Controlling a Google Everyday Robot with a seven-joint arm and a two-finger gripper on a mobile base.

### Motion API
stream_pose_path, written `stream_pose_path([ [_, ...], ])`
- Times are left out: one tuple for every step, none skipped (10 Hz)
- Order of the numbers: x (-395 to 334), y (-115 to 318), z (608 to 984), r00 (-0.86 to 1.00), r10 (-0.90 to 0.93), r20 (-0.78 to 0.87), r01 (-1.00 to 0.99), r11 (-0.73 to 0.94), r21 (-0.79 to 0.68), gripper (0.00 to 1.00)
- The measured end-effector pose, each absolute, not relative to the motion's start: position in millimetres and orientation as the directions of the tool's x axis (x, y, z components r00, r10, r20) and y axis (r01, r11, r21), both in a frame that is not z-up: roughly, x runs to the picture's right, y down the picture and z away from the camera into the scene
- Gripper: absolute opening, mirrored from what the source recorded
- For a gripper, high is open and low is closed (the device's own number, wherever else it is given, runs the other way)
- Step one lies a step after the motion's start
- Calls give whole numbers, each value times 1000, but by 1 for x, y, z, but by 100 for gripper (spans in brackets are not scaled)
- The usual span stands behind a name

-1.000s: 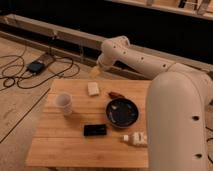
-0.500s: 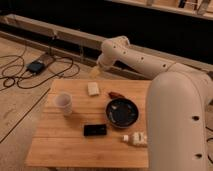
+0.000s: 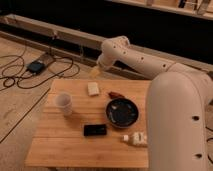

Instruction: Place the white sponge in the ceramic cup

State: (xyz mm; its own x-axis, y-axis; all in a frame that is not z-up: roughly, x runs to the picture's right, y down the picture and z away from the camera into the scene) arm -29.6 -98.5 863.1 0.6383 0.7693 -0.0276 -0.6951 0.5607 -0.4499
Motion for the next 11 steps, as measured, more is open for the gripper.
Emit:
stream_pose_path([
  [-30,-98,863,638,769,-28,-695,561,-450,80],
  [-30,-98,863,638,769,-28,-695,561,-450,80],
  [-30,-99,863,638,769,-28,-695,561,-450,80],
  [-30,-98,863,638,770,-30,-697,560,-449,80],
  [-32,-98,867,641,767,-41,-702,563,-437,80],
  [-45,-95,870,647,761,-55,-701,565,-435,80],
  [-55,-92,875,655,752,-70,-701,570,-429,80],
  [-63,-89,882,661,744,-95,-704,571,-422,80],
  [-72,-84,891,665,737,-125,-708,568,-420,80],
  [-79,-81,898,666,731,-147,-712,564,-419,80],
  [-84,-75,909,664,724,-188,-721,553,-417,80],
])
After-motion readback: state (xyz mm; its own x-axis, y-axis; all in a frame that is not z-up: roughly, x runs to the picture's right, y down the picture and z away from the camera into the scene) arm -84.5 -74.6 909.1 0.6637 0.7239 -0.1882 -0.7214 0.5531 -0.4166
